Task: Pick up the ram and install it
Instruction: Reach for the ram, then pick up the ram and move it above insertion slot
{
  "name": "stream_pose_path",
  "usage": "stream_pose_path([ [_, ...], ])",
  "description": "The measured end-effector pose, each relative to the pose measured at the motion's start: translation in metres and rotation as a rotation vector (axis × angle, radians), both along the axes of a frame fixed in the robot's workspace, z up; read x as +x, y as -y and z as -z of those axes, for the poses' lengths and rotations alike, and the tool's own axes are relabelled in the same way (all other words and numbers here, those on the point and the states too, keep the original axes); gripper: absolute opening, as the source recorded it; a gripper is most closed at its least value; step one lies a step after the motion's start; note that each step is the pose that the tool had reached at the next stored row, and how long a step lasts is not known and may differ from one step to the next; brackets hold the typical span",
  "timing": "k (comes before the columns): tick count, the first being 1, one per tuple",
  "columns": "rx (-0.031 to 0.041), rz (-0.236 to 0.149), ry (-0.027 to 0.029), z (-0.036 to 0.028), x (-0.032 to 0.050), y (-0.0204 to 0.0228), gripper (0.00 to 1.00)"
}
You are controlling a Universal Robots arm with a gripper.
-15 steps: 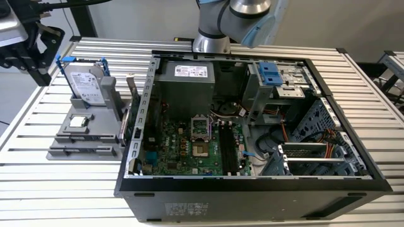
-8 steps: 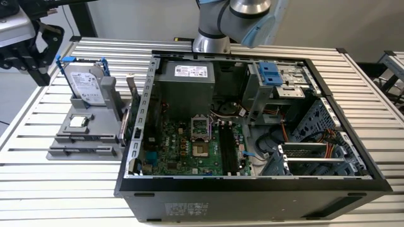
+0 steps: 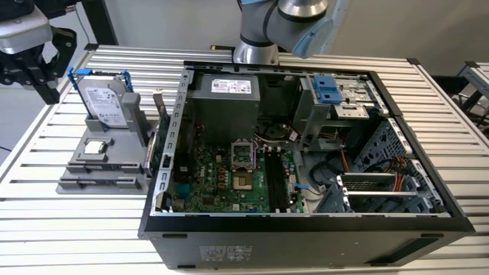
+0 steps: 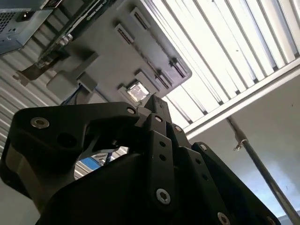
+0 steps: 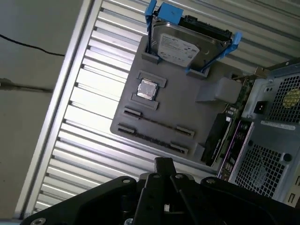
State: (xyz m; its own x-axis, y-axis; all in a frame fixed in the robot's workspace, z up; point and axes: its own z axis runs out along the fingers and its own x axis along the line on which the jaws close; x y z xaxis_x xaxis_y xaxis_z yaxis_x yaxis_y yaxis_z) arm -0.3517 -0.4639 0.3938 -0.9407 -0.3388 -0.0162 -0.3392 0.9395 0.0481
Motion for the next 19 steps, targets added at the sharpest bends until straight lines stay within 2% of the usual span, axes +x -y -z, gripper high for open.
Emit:
stream_pose_path([
  [19,-0.0008,-0.335,0.0000,-0.0001,0.0000,0.0000,0.00],
])
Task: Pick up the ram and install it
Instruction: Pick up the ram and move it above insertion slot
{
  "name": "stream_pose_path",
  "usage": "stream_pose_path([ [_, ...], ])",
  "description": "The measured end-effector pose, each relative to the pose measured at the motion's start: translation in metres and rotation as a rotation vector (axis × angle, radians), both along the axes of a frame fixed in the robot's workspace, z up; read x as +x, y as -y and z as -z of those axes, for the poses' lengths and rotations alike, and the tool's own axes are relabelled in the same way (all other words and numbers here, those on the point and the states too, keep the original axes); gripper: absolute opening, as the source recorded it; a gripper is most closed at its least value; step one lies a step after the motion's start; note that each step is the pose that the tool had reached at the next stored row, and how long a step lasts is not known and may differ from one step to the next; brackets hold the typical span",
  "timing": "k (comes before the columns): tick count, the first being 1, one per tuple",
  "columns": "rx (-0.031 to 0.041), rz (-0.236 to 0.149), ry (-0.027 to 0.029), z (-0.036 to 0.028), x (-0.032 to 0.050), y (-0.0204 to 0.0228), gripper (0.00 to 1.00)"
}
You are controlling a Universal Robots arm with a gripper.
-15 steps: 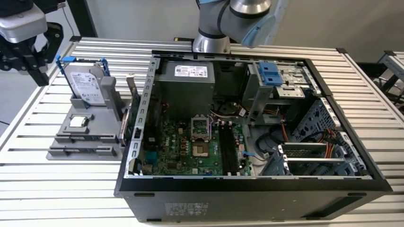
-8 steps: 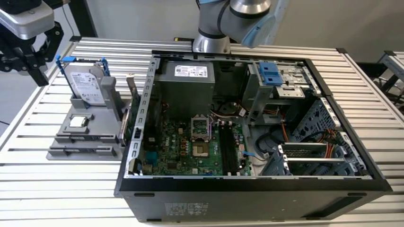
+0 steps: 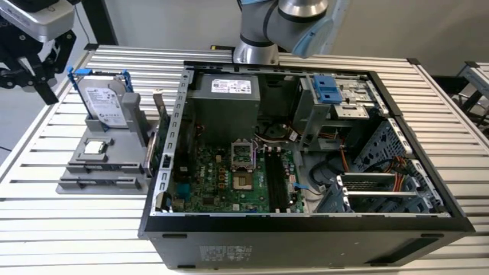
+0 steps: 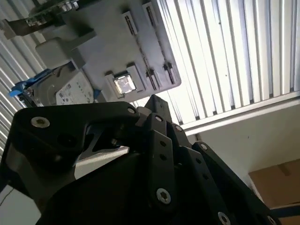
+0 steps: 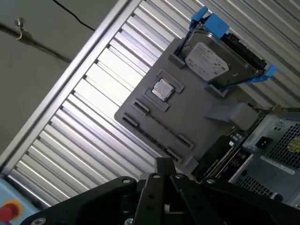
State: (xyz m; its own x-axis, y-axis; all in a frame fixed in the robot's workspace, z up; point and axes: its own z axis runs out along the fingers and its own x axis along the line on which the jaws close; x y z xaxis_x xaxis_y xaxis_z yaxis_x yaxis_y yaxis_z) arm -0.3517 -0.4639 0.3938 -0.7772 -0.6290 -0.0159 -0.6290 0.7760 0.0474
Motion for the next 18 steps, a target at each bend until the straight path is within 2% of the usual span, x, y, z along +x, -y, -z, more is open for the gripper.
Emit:
stream_pose_path([
  [18,0.0000,-0.328,0.0000,0.0000,0.0000,0.0000,0.00],
])
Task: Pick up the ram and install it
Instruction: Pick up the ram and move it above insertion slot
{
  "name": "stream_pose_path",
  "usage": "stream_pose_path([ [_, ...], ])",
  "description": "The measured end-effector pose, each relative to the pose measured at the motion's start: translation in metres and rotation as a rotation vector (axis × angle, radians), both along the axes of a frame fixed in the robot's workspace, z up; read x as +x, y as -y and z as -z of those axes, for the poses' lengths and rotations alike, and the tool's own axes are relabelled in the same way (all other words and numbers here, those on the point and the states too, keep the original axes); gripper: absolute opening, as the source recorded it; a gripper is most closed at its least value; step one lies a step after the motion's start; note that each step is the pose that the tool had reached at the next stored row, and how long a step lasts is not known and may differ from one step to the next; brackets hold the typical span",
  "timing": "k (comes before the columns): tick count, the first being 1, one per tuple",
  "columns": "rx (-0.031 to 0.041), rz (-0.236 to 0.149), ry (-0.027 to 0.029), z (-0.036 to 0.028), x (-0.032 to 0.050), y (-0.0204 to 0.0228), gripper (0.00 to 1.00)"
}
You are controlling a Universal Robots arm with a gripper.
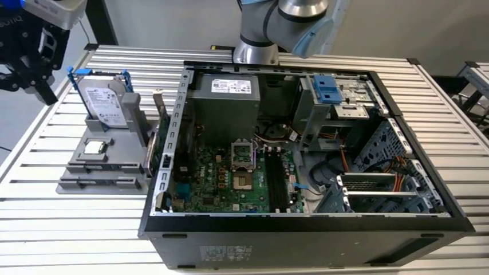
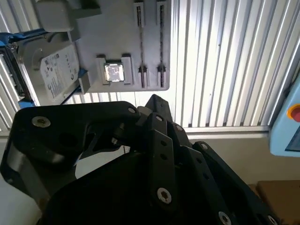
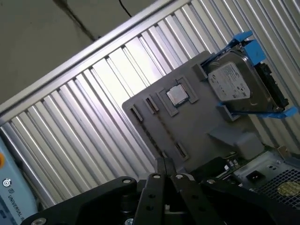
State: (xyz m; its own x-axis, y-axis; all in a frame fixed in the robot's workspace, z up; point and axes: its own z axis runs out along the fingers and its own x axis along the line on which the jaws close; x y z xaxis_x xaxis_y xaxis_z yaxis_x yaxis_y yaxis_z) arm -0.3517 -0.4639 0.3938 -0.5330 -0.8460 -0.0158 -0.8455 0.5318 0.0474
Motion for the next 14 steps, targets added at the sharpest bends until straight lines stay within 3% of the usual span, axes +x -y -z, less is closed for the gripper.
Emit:
stream_pose_path([
  [4,0.0038,-0.064,0.0027,-0.0001,0.0000,0.0000,0.00],
  [9,0.0183,-0.118,0.0219,0.0000,0.0001,0.0000,0.00],
  [14,0.0199,-0.205,0.0217,0.0000,0.0000,0.0000,0.00],
])
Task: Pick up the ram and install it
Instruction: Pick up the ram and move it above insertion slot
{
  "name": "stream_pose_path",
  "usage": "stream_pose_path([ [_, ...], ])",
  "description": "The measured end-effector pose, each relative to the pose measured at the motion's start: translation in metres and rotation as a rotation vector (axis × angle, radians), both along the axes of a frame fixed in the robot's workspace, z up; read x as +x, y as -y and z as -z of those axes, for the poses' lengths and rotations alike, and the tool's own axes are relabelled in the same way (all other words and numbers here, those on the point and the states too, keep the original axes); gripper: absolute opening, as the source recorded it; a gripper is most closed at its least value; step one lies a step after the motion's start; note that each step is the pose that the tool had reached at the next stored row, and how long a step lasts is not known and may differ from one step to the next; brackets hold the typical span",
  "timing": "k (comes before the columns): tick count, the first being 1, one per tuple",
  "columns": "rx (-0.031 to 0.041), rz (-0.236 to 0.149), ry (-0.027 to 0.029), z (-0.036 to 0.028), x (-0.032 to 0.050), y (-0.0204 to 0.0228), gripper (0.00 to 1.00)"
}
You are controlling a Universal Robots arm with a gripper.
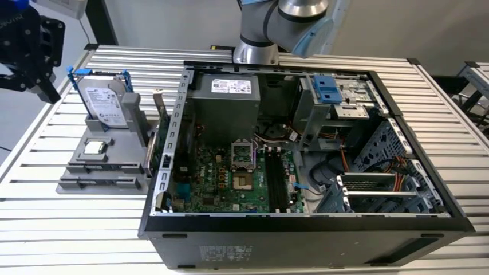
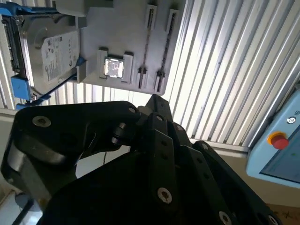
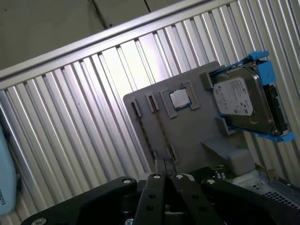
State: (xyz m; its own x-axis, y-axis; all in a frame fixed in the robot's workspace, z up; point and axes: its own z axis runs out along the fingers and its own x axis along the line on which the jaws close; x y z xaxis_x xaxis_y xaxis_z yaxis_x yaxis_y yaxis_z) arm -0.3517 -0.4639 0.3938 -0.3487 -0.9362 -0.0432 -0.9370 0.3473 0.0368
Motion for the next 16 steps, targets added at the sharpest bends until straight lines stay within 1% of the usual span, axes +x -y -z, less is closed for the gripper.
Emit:
stream_pose_path([
  [13,-0.0001,-0.237,0.0001,0.0000,0.0000,0.0000,0.00],
  [16,-0.0003,-0.292,0.0023,0.0001,0.0001,0.0000,0.00],
])
